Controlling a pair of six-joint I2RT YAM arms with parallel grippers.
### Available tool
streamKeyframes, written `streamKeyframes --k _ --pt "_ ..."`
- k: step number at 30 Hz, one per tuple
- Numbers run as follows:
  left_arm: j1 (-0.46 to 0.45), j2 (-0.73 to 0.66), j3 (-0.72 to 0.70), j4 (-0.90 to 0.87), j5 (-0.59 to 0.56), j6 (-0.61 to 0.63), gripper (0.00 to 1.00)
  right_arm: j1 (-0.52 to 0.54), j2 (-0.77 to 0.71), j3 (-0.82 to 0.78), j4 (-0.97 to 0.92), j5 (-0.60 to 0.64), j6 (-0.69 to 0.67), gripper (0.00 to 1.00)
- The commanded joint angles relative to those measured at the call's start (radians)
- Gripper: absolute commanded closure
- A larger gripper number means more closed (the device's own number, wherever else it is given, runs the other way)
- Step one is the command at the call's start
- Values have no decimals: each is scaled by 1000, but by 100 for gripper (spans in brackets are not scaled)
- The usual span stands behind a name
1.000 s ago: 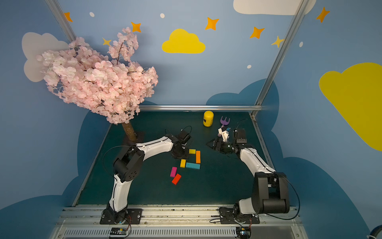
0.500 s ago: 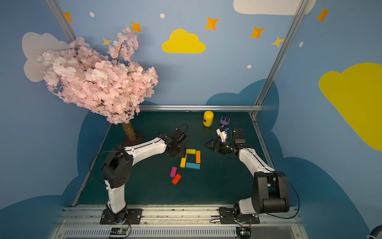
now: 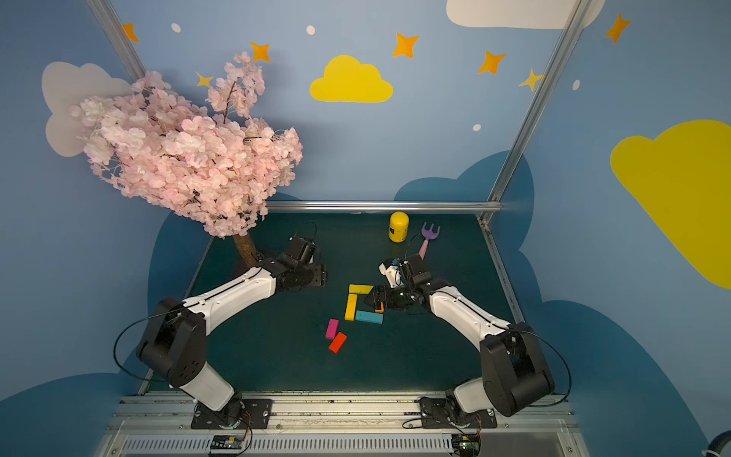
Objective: Assemble the letter p with building blocks
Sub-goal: Assemble the building block at the center of the board.
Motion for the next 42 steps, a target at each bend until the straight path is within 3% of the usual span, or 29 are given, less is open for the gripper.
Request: streamKeyframes --k 1,7,13,26,33,42 --pt "46 -79 -46 125 76 32 24 97 21 54 -100 166 44 18" --pt "133 -150 -91 183 152 46 16 311 127 170 -176 298 137 20" --pt "214 -216 -145 236 228 41 7 435 293 339 -224 320 214 21" --pt "325 -273 -223 323 375 33 0 446 493 466 -245 287 295 24" --pt "386 -284 -278 441 560 15 0 446 539 506 -273 287 320 29" --pt "398 -305 -283 399 541 43 0 461 585 550 -334 316 357 34"
